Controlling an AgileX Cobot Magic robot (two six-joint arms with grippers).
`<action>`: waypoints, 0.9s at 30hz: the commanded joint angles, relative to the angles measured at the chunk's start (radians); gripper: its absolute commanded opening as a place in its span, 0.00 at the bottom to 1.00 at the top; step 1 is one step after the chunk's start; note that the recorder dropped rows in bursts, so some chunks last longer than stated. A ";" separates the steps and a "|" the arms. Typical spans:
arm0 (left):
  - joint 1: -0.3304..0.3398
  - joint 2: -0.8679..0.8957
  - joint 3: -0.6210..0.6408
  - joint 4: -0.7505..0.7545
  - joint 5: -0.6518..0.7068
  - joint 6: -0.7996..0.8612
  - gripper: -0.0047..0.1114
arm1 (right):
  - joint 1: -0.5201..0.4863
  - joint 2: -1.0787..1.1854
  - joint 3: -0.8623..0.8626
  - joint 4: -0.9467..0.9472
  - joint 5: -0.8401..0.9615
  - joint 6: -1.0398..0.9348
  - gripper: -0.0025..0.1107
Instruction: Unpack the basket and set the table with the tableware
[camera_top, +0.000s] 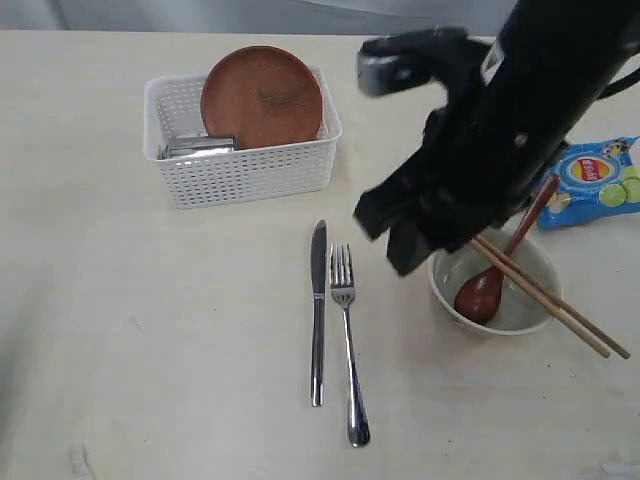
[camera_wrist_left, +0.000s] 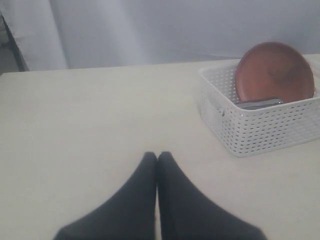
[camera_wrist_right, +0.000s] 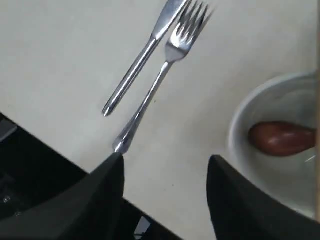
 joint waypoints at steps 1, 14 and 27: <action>-0.007 -0.003 0.002 -0.002 -0.010 0.001 0.04 | 0.205 -0.006 0.064 -0.120 -0.073 0.253 0.45; -0.007 -0.003 0.002 -0.002 -0.010 0.001 0.04 | 0.315 0.206 0.103 -0.140 -0.210 0.537 0.45; -0.007 -0.003 0.002 -0.002 -0.010 0.001 0.04 | 0.323 0.378 0.103 -0.265 -0.379 0.656 0.28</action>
